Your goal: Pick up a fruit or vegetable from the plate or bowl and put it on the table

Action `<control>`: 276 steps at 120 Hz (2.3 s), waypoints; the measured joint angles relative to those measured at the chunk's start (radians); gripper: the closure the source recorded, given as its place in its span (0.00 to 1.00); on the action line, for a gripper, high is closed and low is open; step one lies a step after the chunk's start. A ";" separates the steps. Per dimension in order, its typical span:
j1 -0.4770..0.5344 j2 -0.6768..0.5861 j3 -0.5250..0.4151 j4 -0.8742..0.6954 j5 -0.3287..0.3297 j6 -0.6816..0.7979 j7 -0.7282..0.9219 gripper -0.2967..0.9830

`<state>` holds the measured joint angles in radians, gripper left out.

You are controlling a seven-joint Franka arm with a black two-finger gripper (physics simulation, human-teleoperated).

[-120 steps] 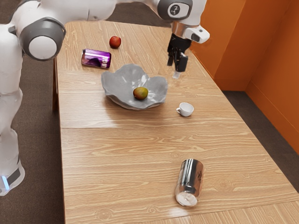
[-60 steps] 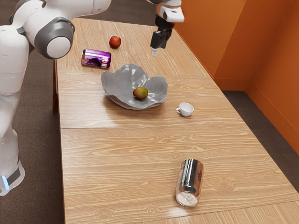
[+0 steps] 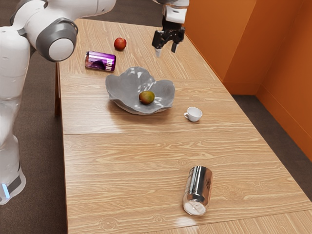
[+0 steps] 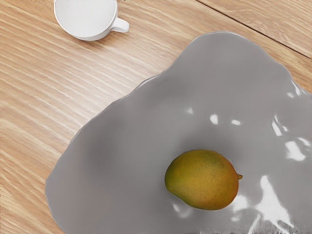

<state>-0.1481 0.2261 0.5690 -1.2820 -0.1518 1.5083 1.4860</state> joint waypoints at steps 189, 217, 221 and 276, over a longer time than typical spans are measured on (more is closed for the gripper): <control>-0.004 0.000 0.000 0.000 0.002 0.000 0.270 0.23; -0.004 0.000 0.000 0.000 0.002 0.000 0.277 0.23; -0.005 0.000 0.000 -0.001 0.002 0.000 0.278 0.23; -0.006 0.000 0.000 -0.001 0.002 0.000 0.285 0.23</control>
<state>-0.1540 0.2261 0.5690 -1.2827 -0.1503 1.5080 1.7706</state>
